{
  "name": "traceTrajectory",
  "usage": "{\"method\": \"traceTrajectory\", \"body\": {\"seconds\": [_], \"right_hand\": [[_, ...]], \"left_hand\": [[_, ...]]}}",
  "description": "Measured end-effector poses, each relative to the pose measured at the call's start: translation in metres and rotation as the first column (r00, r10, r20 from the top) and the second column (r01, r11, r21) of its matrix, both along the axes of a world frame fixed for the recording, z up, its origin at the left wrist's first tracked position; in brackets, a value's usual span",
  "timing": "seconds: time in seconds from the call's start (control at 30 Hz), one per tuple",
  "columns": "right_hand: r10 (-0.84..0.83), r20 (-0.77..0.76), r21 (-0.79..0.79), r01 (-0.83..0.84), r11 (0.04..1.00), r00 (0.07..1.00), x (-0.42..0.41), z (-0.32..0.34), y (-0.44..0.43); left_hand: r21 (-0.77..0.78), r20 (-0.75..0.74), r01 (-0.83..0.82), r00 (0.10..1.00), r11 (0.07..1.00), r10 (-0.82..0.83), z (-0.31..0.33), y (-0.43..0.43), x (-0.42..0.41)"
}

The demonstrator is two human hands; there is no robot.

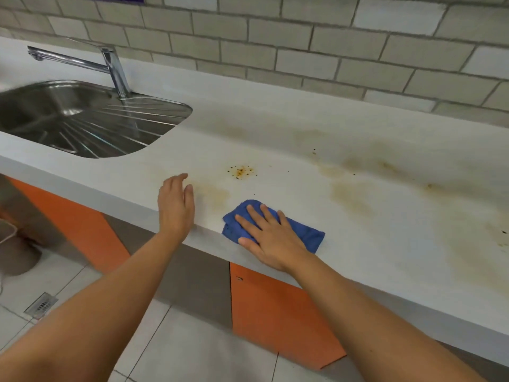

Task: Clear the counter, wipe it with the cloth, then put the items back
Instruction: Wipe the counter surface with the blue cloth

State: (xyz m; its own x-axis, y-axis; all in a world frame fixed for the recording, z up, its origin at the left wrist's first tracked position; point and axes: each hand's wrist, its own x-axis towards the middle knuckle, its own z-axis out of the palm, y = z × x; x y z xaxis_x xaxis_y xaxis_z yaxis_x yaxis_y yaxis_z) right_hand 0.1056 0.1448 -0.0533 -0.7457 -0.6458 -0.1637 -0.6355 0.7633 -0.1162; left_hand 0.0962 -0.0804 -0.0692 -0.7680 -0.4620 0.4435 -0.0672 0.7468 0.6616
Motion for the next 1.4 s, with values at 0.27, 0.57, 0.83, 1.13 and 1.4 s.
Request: {"method": "traceTrajectory", "body": {"seconds": [0.27,0.57,0.83,1.13,1.4], "right_hand": [[-0.48,0.015,0.01,0.479,0.878,0.877,-0.027,-0.002,0.012],[0.019,0.03,-0.058,-0.018,0.998,0.999,-0.015,-0.001,-0.107],[-0.348,0.012,-0.107,0.348,0.932,0.937,-0.04,-0.009,-0.123],[-0.471,0.515,-0.726,0.657,0.206,0.716,-0.059,0.033,-0.083],[-0.535,0.554,-0.197,0.725,0.66,0.638,-0.088,0.053,-0.007]], "left_hand": [[0.029,0.118,-0.13,0.985,0.991,0.126,0.002,-0.079,-0.032],[0.037,0.063,-0.106,0.993,0.994,0.104,-0.006,-0.093,-0.04],[0.032,0.111,-0.095,0.99,0.995,0.091,-0.005,-0.101,-0.042],[0.017,0.386,0.144,0.912,0.989,-0.139,0.031,0.044,-0.014],[-0.293,0.733,0.301,0.68,0.908,0.011,0.012,0.098,-0.039]]}}
